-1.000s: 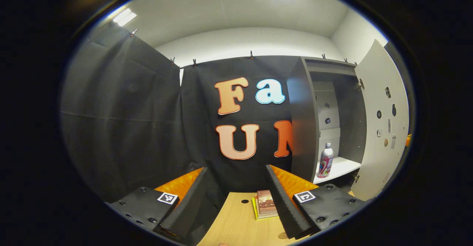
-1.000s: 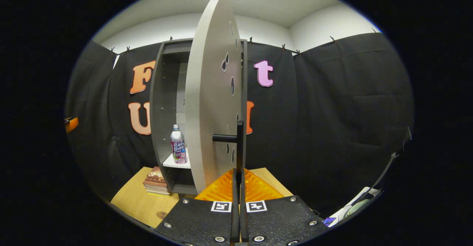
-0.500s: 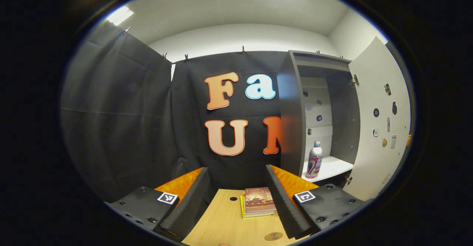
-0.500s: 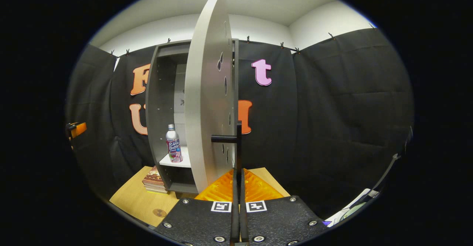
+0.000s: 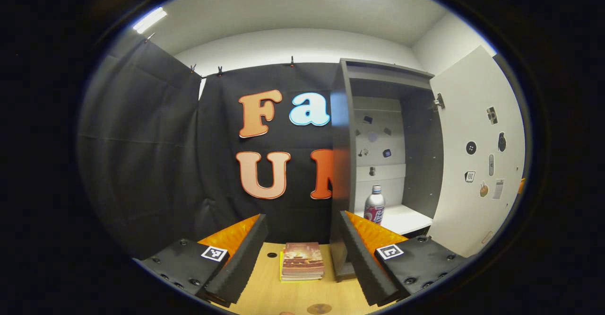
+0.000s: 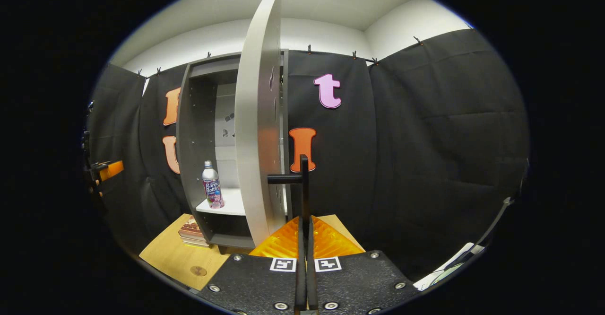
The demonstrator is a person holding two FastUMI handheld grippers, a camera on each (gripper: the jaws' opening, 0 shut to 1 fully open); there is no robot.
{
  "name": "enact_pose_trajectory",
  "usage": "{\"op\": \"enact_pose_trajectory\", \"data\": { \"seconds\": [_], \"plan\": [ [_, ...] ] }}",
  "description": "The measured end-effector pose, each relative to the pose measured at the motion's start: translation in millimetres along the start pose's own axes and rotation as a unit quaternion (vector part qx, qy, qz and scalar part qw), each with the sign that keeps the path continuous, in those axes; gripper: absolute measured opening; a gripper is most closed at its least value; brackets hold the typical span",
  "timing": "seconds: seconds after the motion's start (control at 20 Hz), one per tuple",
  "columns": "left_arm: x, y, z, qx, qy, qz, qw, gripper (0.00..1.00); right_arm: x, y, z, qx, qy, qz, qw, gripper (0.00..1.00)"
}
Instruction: Open the cabinet door with the right hand, grasp the bottle in the cabinet with the left hand and place it on the coaster, then close the cabinet door with the right hand.
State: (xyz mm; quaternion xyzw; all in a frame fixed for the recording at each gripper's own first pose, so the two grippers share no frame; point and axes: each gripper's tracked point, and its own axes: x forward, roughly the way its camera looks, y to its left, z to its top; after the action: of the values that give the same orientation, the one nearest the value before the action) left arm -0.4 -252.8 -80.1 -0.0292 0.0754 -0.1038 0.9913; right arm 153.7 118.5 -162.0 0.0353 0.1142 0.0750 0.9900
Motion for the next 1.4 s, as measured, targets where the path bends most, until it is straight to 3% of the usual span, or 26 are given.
{"op": "enact_pose_trajectory", "data": {
  "seconds": [0.25,0.45,0.75,0.85,0.95,1.0,1.15,1.25,1.3,1.35,1.4],
  "plan": [
    [25.2,-58.0,-9.0,-0.006,0.008,-0.026,1.0,1.0,-1.6,2.5,-0.6,0.005,0.004,0.03,1.0,0.0],
    [44.3,-95.4,-23.3,-0.006,0.017,-0.039,0.999,0.99,-5.0,1.7,0.1,0.011,0.001,0.043,0.999,0.09],
    [86.9,-142.4,-48.5,-0.017,0.031,-0.057,0.998,0.99,-8.7,-31.1,-1.8,0.003,0.001,-0.017,1.0,0.17],
    [99.2,-161.3,-54.6,-0.024,0.035,-0.068,0.997,0.99,-9.8,-36.2,-4.4,0.007,0.005,-0.029,1.0,0.14],
    [113.5,-173.7,-61.7,-0.027,0.04,-0.074,0.996,0.99,-10.3,-48.3,-5.4,0.001,0.005,-0.05,0.999,0.22],
    [122.3,-179.2,-64.2,-0.026,0.042,-0.075,0.996,0.99,-11.3,-52.4,-5.4,0.002,0.005,-0.058,0.998,0.17],
    [148.3,-185.8,-78.2,-0.018,0.051,-0.067,0.996,0.99,-8.8,-60.4,-6.3,0.009,0.004,-0.075,0.997,0.45],
    [163.8,-191.6,-84.0,-0.02,0.055,-0.067,0.996,0.97,-11.2,-72.3,-7.9,0.01,0.004,-0.091,0.996,0.56],
    [171.4,-192.9,-86.5,-0.022,0.056,-0.066,0.996,0.97,-12.4,-76.5,-8.3,0.011,0.005,-0.098,0.995,0.79],
    [180.1,-193.3,-89.9,-0.023,0.058,-0.063,0.996,0.97,-10.8,-79.4,-8.9,0.012,0.006,-0.106,0.994,0.78],
    [187.0,-195.0,-93.4,-0.021,0.06,-0.062,0.996,0.97,-10.7,-81.4,-9.7,0.013,0.007,-0.113,0.994,0.88]
  ]
}}
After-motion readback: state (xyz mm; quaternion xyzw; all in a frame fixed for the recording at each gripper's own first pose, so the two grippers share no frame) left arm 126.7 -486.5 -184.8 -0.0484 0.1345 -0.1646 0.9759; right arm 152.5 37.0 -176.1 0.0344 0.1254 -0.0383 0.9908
